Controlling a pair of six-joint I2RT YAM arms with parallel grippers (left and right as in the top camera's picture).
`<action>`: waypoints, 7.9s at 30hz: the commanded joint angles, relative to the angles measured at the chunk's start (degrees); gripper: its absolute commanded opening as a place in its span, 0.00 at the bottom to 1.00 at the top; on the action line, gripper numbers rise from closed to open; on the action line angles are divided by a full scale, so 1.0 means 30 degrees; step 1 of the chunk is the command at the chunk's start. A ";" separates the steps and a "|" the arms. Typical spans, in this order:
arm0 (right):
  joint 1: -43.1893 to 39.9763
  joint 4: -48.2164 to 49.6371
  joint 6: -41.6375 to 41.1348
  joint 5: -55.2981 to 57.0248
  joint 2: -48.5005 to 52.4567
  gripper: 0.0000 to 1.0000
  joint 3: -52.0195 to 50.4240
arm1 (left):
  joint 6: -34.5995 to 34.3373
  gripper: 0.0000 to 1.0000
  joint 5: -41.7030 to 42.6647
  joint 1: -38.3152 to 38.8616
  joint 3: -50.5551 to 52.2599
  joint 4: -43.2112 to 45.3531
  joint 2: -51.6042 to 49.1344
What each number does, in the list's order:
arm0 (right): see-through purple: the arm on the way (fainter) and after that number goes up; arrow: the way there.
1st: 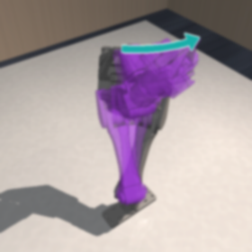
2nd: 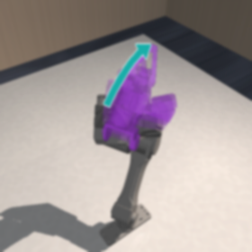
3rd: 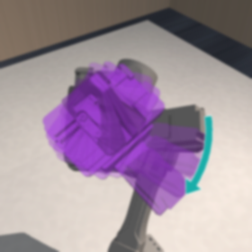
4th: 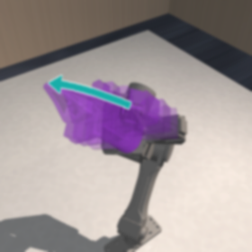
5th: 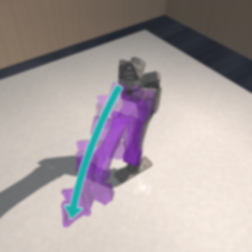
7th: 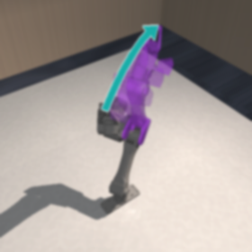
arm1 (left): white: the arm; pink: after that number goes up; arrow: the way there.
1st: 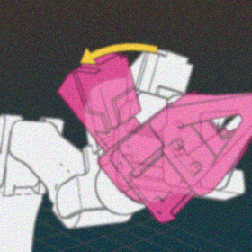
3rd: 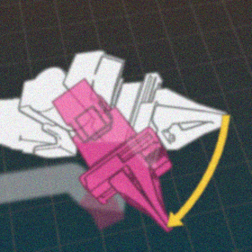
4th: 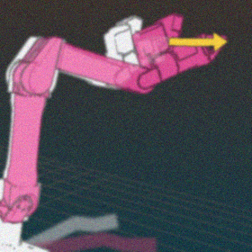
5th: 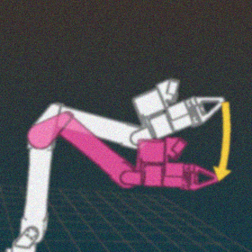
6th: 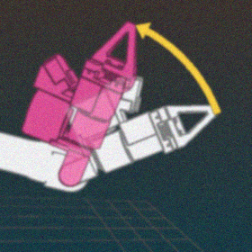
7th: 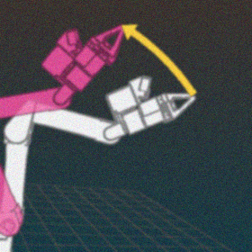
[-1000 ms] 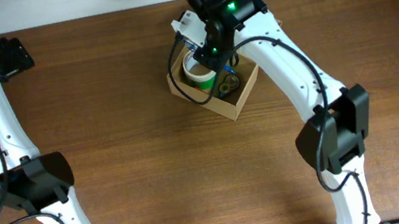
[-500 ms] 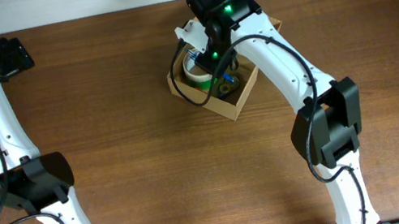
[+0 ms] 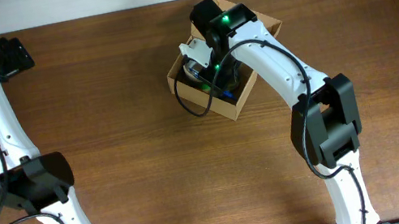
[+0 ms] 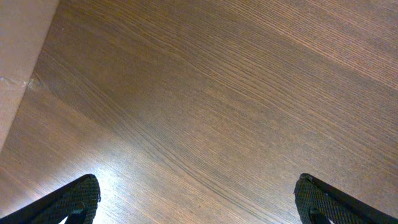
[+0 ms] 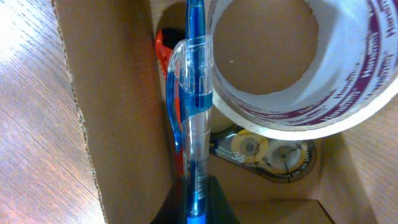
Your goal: Pack container
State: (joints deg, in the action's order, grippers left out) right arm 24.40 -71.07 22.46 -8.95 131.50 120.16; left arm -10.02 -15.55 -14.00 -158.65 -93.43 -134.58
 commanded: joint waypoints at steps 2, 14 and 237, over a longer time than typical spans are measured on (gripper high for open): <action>0.0175 0.0066 -0.0117 -0.0678 0.0153 0.04 -0.0226 | 0.0095 1.00 0.0066 -0.0066 0.0124 0.0044 0.0168; 0.0670 0.0510 -0.0066 -0.0678 0.0168 0.04 -0.1166 | 0.0095 1.00 0.0066 -0.0066 0.0124 0.0044 0.0168; -0.7963 2.4480 -1.9161 -2.3970 0.2295 0.04 -0.1894 | -2.4196 0.02 3.5226 0.6637 0.5100 4.6220 -0.8830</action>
State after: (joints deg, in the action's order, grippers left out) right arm 0.05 2.42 -34.79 -78.00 138.61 113.14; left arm -76.34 89.21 5.52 -143.02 42.52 -161.32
